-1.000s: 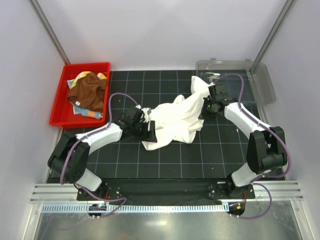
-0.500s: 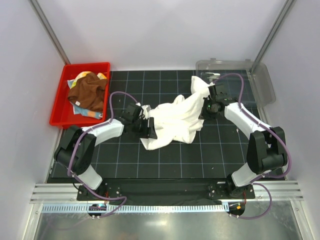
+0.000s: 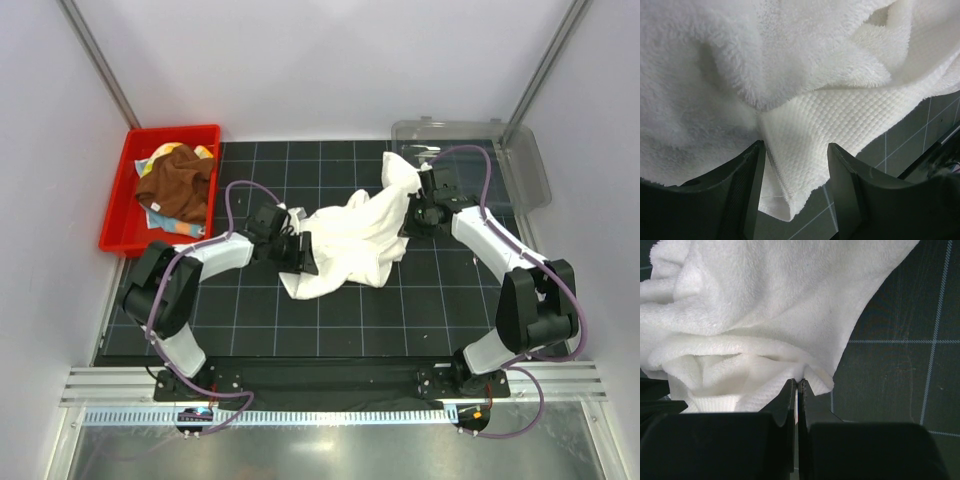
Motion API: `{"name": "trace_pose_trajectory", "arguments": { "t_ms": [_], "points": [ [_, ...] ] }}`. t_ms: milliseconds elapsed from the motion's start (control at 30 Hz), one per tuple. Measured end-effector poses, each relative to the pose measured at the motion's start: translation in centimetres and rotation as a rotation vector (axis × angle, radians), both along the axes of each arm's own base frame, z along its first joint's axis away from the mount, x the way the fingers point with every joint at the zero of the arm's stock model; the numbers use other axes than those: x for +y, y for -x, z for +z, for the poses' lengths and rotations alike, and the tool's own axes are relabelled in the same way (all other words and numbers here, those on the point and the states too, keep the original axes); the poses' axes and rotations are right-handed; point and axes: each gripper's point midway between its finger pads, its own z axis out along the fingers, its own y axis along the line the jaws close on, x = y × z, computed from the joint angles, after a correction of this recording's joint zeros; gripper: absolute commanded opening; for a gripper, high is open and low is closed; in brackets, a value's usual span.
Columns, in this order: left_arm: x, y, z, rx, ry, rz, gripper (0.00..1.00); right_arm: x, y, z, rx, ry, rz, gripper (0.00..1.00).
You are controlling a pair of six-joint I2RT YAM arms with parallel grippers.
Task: Fold and stack the towels
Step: Flatten out the crumpled towel
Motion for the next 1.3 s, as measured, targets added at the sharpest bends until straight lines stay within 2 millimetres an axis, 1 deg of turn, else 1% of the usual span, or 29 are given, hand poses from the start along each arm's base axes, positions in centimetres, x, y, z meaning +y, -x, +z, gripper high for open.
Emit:
{"name": "trace_pose_trajectory", "arguments": {
  "t_ms": [33,233,267,333,367,433,467,500,533,667,733,767,800,833,900,967,1033,1067,1100,1133,1233,1300],
  "points": [
    [-0.1,-0.1,-0.1,0.001,-0.001,0.0,0.57,0.0,0.0,0.2,-0.005,-0.001,0.0,0.01],
    [0.0,-1.2,-0.4,0.005,-0.004,0.015,0.46,0.0,0.1,0.3,-0.006,-0.001,0.0,0.01],
    [0.1,-1.4,-0.4,0.007,-0.005,0.018,0.4,0.0,0.1,0.3,-0.005,0.0,0.0,0.01],
    [0.0,-1.6,-0.4,0.009,-0.005,0.022,0.36,0.0,0.1,0.3,-0.005,0.0,0.001,0.01],
    [0.0,-1.8,-0.3,0.007,-0.004,0.024,0.26,0.0,0.1,0.3,-0.005,0.0,0.001,0.01],
    [-0.1,-2.0,-0.2,0.003,-0.001,0.025,0.16,0.0,0.1,0.3,-0.006,0.001,0.003,0.01],
    [-0.1,-2.2,-0.1,0.001,0.0,0.027,0.08,-0.1,0.1,0.3,-0.005,0.001,0.003,0.01],
    [-0.2,-2.3,0.0,0.0,0.002,0.028,0.02,-0.1,0.1,0.3,-0.006,0.002,0.004,0.01],
    [-0.2,-2.4,0.1,-0.001,0.003,0.029,0.0,-0.1,0.1,0.3,-0.006,0.002,0.004,0.01],
    [-0.4,-2.8,1.0,-0.003,0.0,0.028,0.0,-0.2,0.2,0.3,-0.007,0.014,0.01,0.01],
    [-0.3,-3.2,2.2,-0.016,-0.01,0.037,0.0,-0.4,0.4,0.7,-0.009,0.023,0.02,0.01],
    [-0.1,-3.6,3.3,-0.037,-0.023,0.049,0.0,-0.5,0.5,1.3,-0.016,0.027,0.023,0.01],
    [0.1,-4.0,4.9,-0.062,-0.034,0.06,0.0,-0.5,0.6,2.0,-0.027,0.029,0.029,0.01],
    [0.5,-4.7,6.8,-0.108,-0.051,0.078,0.0,-0.5,0.4,3.2,-0.052,0.031,0.037,0.01],
    [1.2,-6.1,11.9,-0.221,-0.06,0.108,0.0,-0.3,-0.3,7.0,-0.142,0.026,0.062,0.01],
    [1.8,-7.7,19.2,-0.387,-0.035,0.143,0.0,0.2,-1.0,11.6,-0.277,0.013,0.098,0.01],
    [2.9,-8.2,26.7,-0.548,-0.008,0.191,0.0,0.8,-0.9,16.7,-0.426,-0.008,0.141,0.01],
    [3.7,-8.1,30.1,-0.623,0.003,0.219,0.0,0.9,-0.5,19.0,-0.495,-0.02,0.158,0.01],
    [4.5,-7.9,32.6,-0.675,0.011,0.243,0.0,1.1,-0.1,20.6,-0.545,-0.03,0.171,0.01],
    [5.6,-7.2,35.7,-0.74,0.016,0.276,0.0,1.2,0.5,22.5,-0.603,-0.043,0.19,0.01],
    [8.0,-5.0,41.0,-0.85,0.039,0.34,0.0,2.0,2.3,27.3,-0.751,-0.082,0.26,0.01],
    [9.0,-3.6,43.8,-0.906,0.066,0.363,0.0,2.6,3.4,30.4,-0.85,-0.114,0.304,0.01]
  ]
}}
